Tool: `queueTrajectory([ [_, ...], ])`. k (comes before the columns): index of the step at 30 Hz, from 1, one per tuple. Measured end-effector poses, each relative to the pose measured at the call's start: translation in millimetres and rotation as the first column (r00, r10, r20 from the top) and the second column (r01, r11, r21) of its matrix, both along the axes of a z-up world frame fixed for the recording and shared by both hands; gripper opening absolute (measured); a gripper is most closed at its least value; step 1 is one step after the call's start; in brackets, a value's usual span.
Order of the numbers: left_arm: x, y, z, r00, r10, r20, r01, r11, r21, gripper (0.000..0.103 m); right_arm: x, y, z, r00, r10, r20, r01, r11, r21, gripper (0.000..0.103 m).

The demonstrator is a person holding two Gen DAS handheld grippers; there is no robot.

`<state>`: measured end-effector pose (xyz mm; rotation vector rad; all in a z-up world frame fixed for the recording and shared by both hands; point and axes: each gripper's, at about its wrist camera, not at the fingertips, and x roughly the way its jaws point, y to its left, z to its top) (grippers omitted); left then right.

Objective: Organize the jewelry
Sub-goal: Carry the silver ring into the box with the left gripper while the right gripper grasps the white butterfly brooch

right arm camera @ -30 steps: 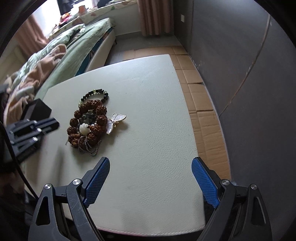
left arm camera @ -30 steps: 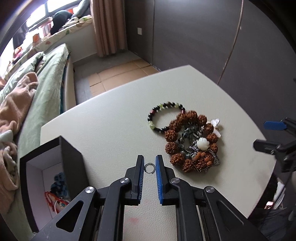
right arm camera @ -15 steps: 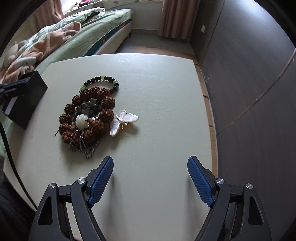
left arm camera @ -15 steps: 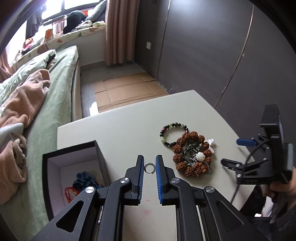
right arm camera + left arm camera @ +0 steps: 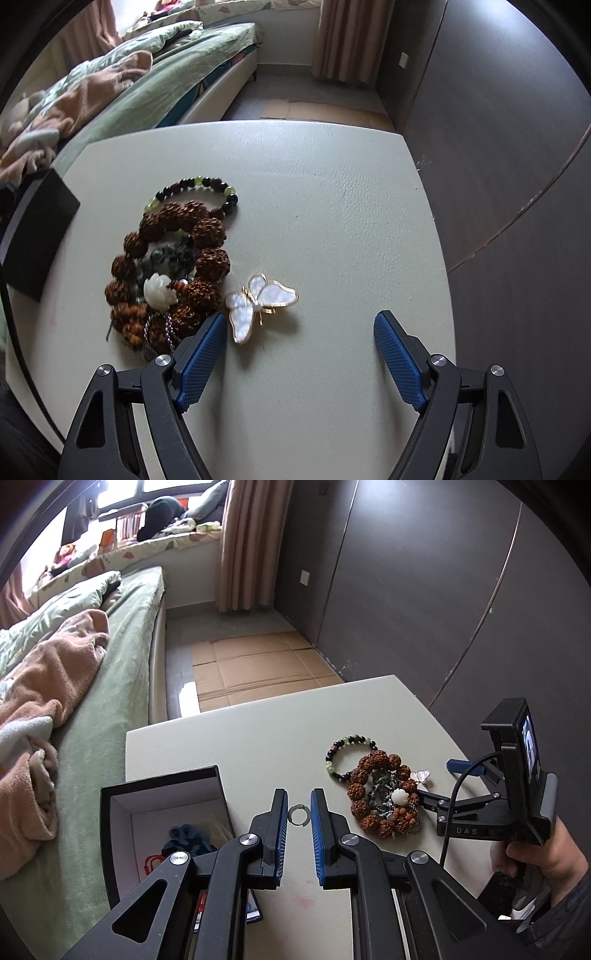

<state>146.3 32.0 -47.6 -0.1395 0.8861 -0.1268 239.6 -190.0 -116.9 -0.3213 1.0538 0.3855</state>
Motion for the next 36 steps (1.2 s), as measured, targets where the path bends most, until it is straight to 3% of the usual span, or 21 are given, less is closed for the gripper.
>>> queueTrajectory([
  [9,4,2,2,1.000,0.003,0.002,-0.003,1.000,-0.008,0.013,7,11,-1,1.000,0.018,0.019,-0.019,0.999,0.026,0.074],
  [12,4,2,2,1.000,0.004,-0.001,-0.004,1.000,-0.007,0.013,7,16,0,0.999,0.037,0.021,-0.038,0.999,0.030,0.066],
  [17,3,3,4,1.000,0.010,0.001,-0.010,1.000,-0.007,0.013,3,20,2,0.998,0.063,0.008,-0.064,0.998,0.030,0.043],
  [26,-10,18,15,0.998,0.047,0.035,-0.046,0.999,-0.018,0.013,1,6,8,0.999,0.020,-0.034,-0.016,0.995,0.103,0.043],
  [36,-22,60,23,0.988,0.149,0.048,-0.147,0.988,-0.044,0.013,-14,0,47,0.999,-0.025,0.026,0.018,0.971,0.240,0.043],
])
